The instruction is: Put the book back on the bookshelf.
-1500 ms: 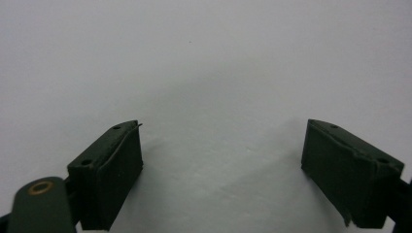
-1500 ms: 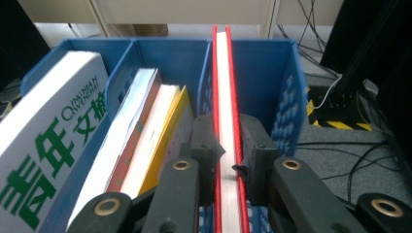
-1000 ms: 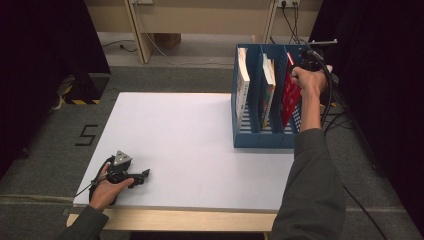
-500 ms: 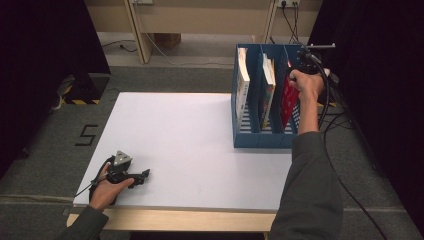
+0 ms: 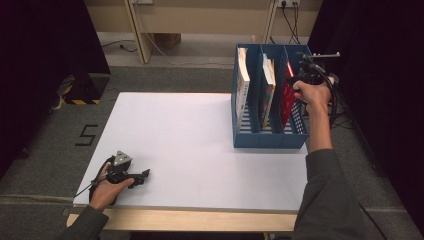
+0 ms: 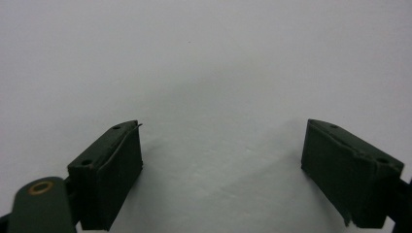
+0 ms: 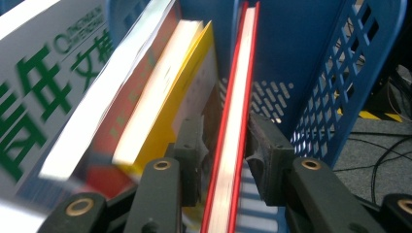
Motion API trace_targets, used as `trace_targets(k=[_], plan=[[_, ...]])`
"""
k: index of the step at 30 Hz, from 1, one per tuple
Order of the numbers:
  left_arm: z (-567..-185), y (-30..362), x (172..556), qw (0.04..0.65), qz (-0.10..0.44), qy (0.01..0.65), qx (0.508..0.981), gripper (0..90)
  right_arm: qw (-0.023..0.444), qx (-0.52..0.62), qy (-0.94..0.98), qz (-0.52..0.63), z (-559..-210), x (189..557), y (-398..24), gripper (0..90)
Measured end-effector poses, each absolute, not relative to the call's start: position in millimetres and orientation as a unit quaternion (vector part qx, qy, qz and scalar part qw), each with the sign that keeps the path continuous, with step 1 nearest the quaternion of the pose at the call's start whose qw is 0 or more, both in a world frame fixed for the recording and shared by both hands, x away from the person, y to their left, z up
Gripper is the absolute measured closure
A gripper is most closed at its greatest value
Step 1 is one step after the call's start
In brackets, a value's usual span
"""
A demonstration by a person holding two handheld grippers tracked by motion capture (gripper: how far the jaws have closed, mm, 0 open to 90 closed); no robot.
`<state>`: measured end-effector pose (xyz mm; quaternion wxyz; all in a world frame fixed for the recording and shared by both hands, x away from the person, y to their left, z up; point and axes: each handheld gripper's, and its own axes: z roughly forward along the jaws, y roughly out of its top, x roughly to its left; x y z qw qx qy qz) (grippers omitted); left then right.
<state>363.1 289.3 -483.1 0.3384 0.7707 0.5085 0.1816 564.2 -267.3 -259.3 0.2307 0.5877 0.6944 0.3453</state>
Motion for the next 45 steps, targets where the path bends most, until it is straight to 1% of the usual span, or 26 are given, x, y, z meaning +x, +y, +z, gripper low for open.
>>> trace_targets(k=[8,17,26,32,39,42,43,45], plan=[[-483,289,363,0.338,0.182,0.508,0.771,13.9,0.23,0.572,0.709,0.342,-262,545,-273,70.9],[-483,289,363,0.338,0.182,0.509,0.77,13.8,0.243,0.583,0.694,0.346,-266,556,-269,72.3],[-483,289,363,0.339,0.181,0.509,0.77,13.8,0.238,0.593,0.685,0.35,-268,570,-268,72.5],[-483,289,363,0.339,0.181,0.509,0.77,13.8,0.235,0.596,0.683,0.351,-266,572,-268,72.3],[-483,289,363,0.339,0.181,0.509,0.77,13.8,0.225,0.591,0.686,0.36,-268,569,-270,68.2],[-483,289,363,0.339,0.181,0.509,0.77,13.7,0.214,0.589,0.687,0.367,-268,566,-272,63.0],[-483,289,363,0.339,0.181,0.509,0.77,13.8,0.214,0.589,0.687,0.367,-268,566,-272,63.0],[-483,289,363,0.339,0.181,0.509,0.77,13.8,0.21,0.59,0.686,0.37,-268,565,-272,58.9]])
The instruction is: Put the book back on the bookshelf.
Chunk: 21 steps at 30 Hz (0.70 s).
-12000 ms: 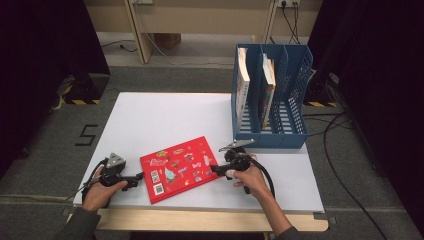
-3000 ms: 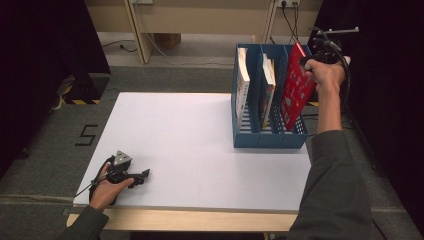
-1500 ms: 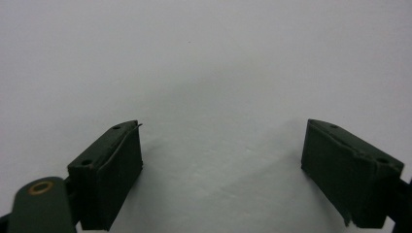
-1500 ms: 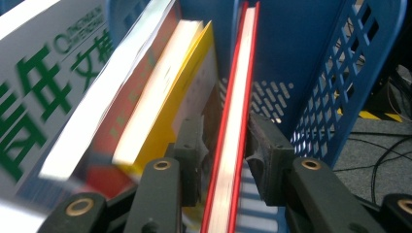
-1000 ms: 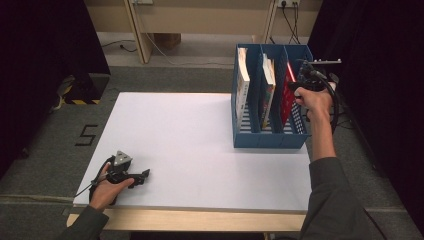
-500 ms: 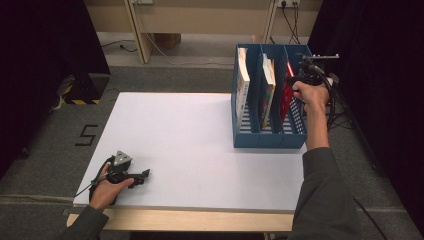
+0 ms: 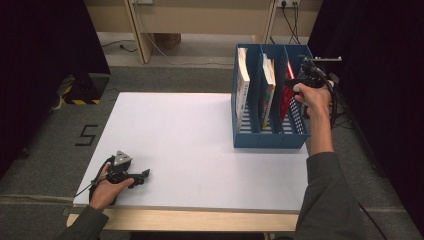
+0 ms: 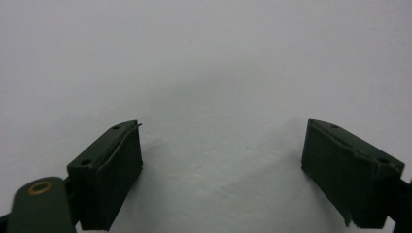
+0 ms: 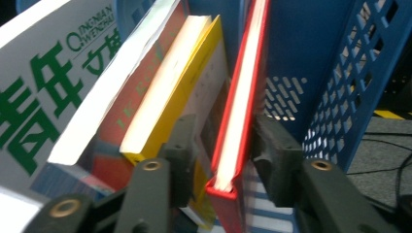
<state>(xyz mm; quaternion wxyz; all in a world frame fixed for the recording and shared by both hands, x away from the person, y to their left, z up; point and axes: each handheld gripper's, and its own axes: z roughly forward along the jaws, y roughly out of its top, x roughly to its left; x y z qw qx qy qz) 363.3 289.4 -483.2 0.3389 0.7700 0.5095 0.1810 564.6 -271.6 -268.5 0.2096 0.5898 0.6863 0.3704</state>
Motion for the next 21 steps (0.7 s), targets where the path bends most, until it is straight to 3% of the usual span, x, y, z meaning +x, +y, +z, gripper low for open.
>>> trace_targets(k=[3,21], plan=[[-483,290,363,0.339,0.181,0.509,0.771,13.8,0.207,0.588,0.685,0.377,-266,559,-272,51.7],[-483,290,363,0.339,0.181,0.509,0.77,13.7,0.189,0.585,0.683,0.394,-267,522,-288,35.6]])
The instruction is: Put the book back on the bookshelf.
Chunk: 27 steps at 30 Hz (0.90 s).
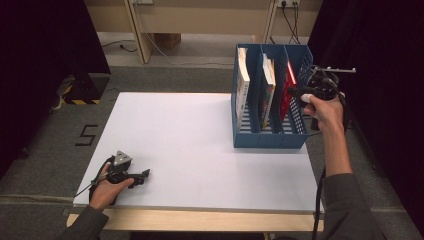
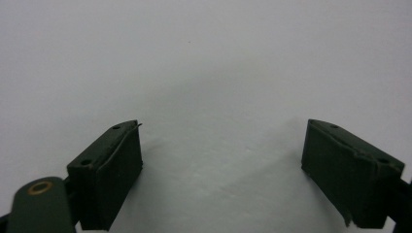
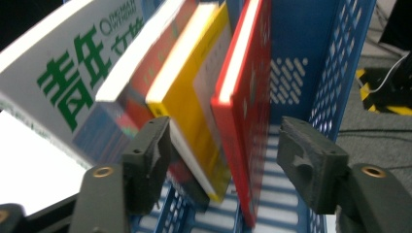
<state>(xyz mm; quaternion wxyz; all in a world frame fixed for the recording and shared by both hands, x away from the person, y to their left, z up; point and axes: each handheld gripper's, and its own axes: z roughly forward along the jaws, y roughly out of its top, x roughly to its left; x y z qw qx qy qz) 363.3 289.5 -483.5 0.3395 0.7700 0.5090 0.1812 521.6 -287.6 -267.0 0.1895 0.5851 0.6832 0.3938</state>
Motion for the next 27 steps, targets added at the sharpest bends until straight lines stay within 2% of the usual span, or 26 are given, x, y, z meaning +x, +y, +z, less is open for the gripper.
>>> trace_targets(k=[14,27], plan=[[-483,290,363,0.339,0.181,0.508,0.771,13.7,0.17,0.559,0.7,0.411,-286,477,-275,21.9],[-483,290,363,0.339,0.181,0.508,0.771,13.7,0.163,0.534,0.711,0.428,-302,447,-257,21.2]])
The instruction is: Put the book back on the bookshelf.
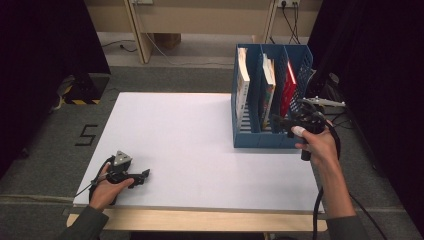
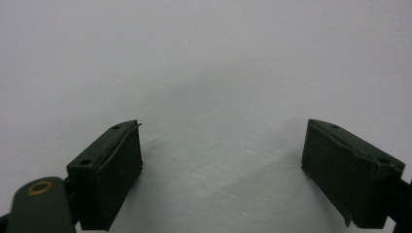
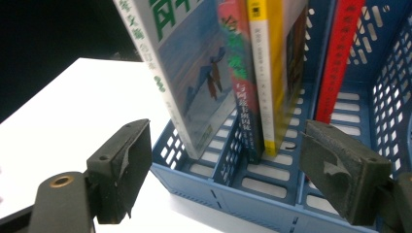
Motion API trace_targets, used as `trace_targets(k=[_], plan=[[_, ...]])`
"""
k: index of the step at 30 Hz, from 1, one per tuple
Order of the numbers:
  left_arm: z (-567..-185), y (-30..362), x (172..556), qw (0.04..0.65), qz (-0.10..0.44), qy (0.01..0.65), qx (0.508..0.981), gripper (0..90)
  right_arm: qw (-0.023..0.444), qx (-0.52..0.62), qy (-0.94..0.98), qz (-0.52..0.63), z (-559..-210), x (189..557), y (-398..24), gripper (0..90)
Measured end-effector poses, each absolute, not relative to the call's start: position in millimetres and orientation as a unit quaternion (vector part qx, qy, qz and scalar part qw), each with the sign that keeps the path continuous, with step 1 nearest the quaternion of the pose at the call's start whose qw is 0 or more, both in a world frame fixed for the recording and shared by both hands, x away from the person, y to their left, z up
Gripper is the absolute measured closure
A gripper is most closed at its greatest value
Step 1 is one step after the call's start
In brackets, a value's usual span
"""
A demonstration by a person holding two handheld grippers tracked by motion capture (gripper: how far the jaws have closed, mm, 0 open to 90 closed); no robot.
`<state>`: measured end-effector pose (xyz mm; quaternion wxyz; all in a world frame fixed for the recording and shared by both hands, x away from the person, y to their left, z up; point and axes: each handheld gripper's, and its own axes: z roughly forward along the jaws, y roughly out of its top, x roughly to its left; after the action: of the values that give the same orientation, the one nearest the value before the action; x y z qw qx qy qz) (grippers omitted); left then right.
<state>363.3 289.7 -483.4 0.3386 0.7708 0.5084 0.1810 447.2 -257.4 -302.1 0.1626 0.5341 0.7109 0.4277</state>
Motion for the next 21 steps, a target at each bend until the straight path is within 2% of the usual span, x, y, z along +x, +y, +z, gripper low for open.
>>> trace_targets(k=[12,21], plan=[[-483,290,363,0.339,0.181,0.508,0.771,13.7,0.157,0.527,0.711,0.438,-319,430,-241,20.9],[-483,290,363,0.338,0.181,0.509,0.771,13.7,0.13,0.515,0.72,0.447,-333,418,-221,15.8]])
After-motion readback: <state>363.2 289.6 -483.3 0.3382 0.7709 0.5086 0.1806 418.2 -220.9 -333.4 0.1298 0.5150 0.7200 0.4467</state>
